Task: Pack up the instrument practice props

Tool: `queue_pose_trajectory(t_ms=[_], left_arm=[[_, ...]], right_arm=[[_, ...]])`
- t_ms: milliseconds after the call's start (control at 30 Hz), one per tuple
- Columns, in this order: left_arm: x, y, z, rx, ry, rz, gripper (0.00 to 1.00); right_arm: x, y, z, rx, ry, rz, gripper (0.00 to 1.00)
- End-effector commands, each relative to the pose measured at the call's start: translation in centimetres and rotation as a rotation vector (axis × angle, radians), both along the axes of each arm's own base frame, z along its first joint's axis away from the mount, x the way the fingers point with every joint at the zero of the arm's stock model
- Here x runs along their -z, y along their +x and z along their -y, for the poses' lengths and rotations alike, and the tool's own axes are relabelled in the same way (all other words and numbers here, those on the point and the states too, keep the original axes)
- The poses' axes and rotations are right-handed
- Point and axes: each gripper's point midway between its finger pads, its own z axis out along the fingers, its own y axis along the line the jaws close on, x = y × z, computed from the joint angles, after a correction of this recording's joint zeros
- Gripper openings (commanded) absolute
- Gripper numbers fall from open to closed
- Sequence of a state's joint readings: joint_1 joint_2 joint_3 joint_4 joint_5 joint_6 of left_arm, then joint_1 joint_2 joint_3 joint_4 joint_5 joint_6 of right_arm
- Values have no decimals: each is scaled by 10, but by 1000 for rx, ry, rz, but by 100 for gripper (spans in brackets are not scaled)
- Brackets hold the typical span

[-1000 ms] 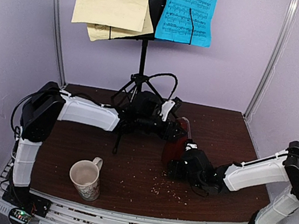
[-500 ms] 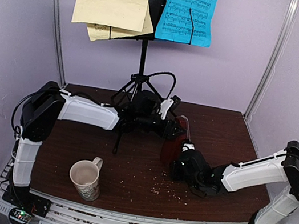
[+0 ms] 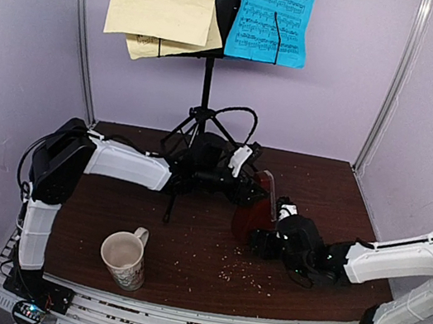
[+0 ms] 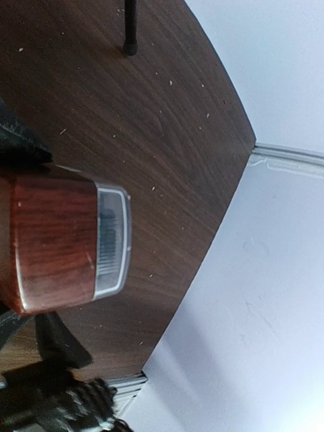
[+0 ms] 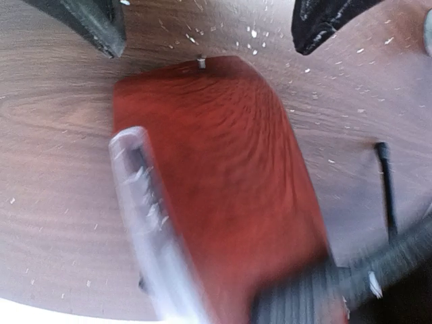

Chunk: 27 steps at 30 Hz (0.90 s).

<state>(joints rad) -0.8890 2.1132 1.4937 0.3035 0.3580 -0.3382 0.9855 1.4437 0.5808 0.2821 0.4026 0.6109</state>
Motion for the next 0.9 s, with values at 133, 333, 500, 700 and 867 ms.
queue_pose_trajectory(t_ms=[133,333,500,700,867], left_arm=[[3,-54,2,336,21,171,54],[13,-75,3,481,18,165,59],[12,-73,2,461,11,163,82],[-17,-61,-9,340,1,218,94],[-54,-44,-47,188,-84,223,96]], right_arm=[[-36,-11,41,-60,-2,46,96],[-84,-5,43,-145,171,135,100],[-126,-3,36,-245,318,220,100],[-151,-8,11,-490,391,213,100],[-153,-3,-7,-640,350,188,100]])
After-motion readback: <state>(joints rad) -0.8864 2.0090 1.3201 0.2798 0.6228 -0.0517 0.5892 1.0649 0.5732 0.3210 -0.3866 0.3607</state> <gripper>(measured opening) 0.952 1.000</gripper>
